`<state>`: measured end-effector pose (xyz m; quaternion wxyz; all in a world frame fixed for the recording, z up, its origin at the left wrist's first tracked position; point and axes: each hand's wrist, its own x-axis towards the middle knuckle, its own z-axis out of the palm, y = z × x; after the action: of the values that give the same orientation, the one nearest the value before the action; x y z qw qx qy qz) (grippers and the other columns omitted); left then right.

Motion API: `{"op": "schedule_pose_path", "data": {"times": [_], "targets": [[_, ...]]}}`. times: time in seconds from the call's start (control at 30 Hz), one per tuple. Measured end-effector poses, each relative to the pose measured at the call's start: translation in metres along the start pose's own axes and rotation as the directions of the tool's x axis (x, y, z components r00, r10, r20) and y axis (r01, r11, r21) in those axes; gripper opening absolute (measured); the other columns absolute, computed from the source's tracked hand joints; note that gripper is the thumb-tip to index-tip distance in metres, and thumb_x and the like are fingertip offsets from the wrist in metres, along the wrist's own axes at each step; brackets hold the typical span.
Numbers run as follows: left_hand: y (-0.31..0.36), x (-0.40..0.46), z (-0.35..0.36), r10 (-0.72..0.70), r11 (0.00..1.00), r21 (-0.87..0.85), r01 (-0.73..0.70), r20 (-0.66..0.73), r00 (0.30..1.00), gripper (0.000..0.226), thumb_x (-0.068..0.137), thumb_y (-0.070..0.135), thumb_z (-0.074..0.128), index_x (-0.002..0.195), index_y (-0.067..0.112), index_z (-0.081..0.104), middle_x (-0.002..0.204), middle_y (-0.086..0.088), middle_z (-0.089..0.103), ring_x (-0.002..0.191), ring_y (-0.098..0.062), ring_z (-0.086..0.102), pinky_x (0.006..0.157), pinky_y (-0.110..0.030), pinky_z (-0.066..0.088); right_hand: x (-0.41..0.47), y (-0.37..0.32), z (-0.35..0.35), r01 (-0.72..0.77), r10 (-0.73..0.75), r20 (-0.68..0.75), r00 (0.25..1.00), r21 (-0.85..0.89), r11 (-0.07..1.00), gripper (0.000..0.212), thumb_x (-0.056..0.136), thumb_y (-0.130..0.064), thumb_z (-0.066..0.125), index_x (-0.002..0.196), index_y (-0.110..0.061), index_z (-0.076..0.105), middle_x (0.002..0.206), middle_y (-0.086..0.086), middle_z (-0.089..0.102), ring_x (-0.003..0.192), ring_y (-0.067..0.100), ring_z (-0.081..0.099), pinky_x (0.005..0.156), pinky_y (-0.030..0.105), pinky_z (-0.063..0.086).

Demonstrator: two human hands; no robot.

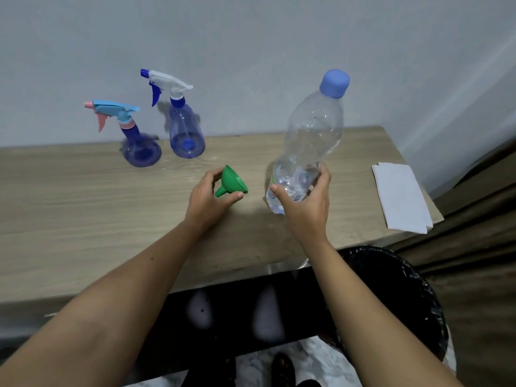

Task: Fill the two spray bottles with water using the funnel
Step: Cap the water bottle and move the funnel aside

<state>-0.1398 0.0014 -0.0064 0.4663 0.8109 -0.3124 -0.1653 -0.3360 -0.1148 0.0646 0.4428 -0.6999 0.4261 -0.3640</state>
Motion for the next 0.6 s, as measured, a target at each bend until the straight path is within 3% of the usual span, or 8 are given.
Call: {"op": "schedule_pose_path", "data": {"times": [0.17, 0.3, 0.47, 0.6], "targets": [[0.003, 0.0, -0.002, -0.008, 0.999, -0.052, 0.006, -0.026, 1.0, 0.082, 0.078, 0.035, 0.099, 0.148, 0.018, 0.06, 0.139, 0.0, 0.073, 0.131, -0.015, 0.068, 0.114, -0.044, 0.055, 0.004, -0.001, 0.001, -0.006, 0.006, -0.014, 1.0, -0.026, 1.0, 0.104, 0.071, -0.046, 0.094, 0.154, -0.031, 0.033, 0.147, -0.007, 0.056, 0.134, 0.017, 0.058, 0.109, 0.048, 0.052], [0.012, 0.007, -0.008, 0.0, 0.998, -0.055, -0.003, -0.049, 0.999, 0.081, 0.075, 0.026, 0.102, 0.144, 0.013, 0.063, 0.129, 0.002, 0.072, 0.123, -0.016, 0.069, 0.106, -0.029, 0.054, 0.015, -0.006, 0.002, 0.002, -0.002, -0.013, 1.0, -0.03, 1.0, 0.097, 0.069, -0.041, 0.095, 0.149, -0.033, 0.04, 0.141, -0.011, 0.059, 0.127, 0.013, 0.061, 0.105, 0.046, 0.054], [0.03, 0.036, -0.024, 0.086, 0.996, 0.038, -0.084, -0.053, 0.995, 0.088, 0.064, 0.048, 0.09, 0.142, 0.015, 0.067, 0.126, 0.0, 0.069, 0.116, -0.019, 0.068, 0.105, -0.035, 0.055, 0.041, -0.014, 0.008, 0.022, -0.023, -0.007, 1.0, -0.038, 0.999, 0.099, 0.067, -0.046, 0.094, 0.149, -0.032, 0.042, 0.143, -0.006, 0.06, 0.13, 0.016, 0.06, 0.107, 0.047, 0.053], [0.036, 0.063, -0.032, 0.107, 0.99, 0.094, -0.104, -0.035, 0.994, 0.093, 0.062, 0.053, 0.086, 0.144, 0.015, 0.067, 0.127, -0.006, 0.063, 0.118, -0.023, 0.064, 0.108, -0.038, 0.054, 0.07, -0.024, 0.02, 0.052, -0.052, 0.009, 0.999, -0.022, 0.998, 0.096, 0.066, -0.043, 0.095, 0.146, -0.031, 0.045, 0.139, -0.008, 0.062, 0.128, 0.014, 0.061, 0.106, 0.045, 0.053]]}}
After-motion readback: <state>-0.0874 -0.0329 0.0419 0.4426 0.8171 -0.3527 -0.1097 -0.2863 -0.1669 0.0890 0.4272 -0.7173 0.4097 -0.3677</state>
